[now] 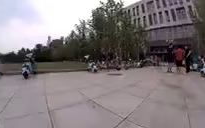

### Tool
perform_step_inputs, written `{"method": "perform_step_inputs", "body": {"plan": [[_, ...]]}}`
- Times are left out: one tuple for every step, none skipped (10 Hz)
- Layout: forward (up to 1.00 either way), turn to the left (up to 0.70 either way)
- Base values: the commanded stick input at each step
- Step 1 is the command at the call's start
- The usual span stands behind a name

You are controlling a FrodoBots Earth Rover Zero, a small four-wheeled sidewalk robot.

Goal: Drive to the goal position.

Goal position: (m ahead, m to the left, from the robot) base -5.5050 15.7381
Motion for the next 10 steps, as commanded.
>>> {"method": "perform_step_inputs", "body": {"plan": [[0.0, 0.7], [0.0, 0.7], [0.0, 0.7], [0.0, 0.7], [0.0, 0.7], [0.0, 0.7], [0.0, 0.7], [0.0, 0.7], [0.0, 0.7], [0.0, 0.7]]}}
